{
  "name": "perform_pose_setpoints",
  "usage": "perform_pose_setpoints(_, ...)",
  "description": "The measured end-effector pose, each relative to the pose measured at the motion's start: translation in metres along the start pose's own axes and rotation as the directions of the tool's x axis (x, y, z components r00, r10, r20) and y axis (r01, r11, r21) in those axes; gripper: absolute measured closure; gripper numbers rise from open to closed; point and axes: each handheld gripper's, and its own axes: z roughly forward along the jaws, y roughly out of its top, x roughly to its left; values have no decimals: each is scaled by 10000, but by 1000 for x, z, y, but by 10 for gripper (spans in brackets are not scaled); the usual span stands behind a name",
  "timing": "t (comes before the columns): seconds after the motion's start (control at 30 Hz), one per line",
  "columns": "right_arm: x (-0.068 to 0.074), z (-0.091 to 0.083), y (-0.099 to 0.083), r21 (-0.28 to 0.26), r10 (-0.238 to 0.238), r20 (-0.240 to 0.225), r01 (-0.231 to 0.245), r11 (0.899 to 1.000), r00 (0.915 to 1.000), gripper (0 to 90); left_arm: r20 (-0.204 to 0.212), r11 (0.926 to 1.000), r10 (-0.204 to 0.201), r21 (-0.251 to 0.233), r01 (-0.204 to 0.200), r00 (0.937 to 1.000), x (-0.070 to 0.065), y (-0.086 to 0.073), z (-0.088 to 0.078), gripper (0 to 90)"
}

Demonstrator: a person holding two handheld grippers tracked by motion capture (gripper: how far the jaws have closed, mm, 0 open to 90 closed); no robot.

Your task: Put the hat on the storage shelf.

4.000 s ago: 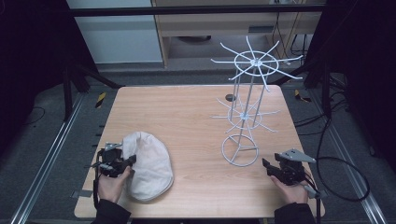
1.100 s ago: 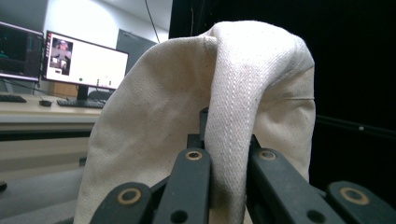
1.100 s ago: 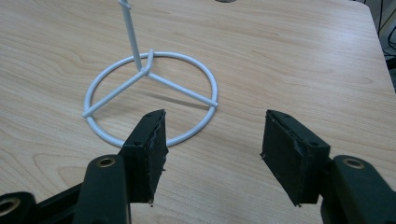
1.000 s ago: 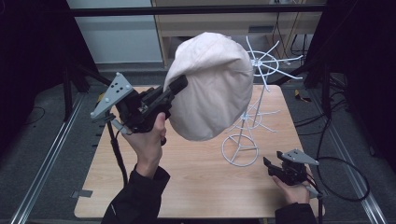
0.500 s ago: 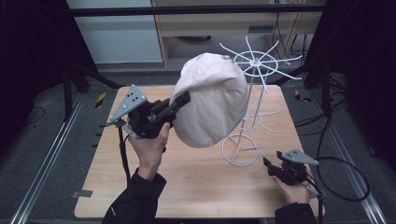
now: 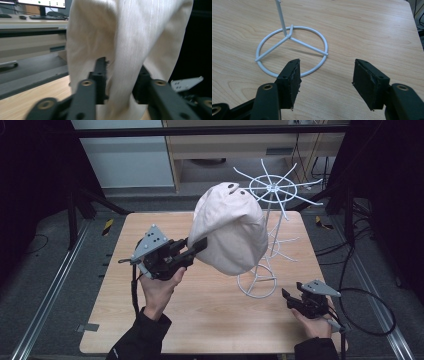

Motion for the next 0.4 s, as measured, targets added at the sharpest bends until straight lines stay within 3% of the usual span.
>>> perform_pose_setpoints(0.13, -1, 1, 0, 47, -87, 38, 87, 10000, 10000, 383, -242, 9994, 288, 202, -283, 9993, 2, -13, -16, 517)
perform_pose_setpoints(0.2, -1, 1, 0, 44, -107, 47, 106, 9999, 9999, 382, -491, 9990, 338, 312, -323, 9982, 6, -23, -28, 495)
perform_pose_setpoints(0.4, 0, 1, 0, 43, -8, 57, 8, 10000, 10000, 361, -1326, 9961, 162, 883, -45, 9910, 29, -59, -56, 370)
